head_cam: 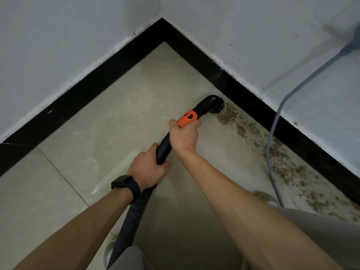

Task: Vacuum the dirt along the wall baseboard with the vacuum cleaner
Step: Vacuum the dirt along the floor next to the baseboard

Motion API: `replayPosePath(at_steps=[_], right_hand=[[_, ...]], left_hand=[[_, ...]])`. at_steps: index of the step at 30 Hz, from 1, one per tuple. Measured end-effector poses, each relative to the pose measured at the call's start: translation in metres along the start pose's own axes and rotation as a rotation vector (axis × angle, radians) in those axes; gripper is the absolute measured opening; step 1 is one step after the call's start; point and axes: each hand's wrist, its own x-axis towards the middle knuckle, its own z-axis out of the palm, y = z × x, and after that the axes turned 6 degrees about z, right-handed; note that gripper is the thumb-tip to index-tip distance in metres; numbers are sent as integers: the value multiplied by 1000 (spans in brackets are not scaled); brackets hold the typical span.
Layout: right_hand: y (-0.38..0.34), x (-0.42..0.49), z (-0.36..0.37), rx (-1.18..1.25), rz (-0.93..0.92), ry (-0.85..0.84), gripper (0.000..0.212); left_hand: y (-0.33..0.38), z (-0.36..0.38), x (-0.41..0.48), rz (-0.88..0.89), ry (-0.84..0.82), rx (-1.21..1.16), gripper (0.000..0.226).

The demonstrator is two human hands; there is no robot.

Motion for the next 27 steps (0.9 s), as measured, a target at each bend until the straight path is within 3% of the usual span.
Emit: replayPosePath(at_steps=[12,27], right_hand=[[31,-46,26,1,46,19,52],[16,-29,14,23,43,42,42]], left_hand=[[-38,-16,-43,-5,-66,22,26],[-20,-11,-25,5,-25,41,27]])
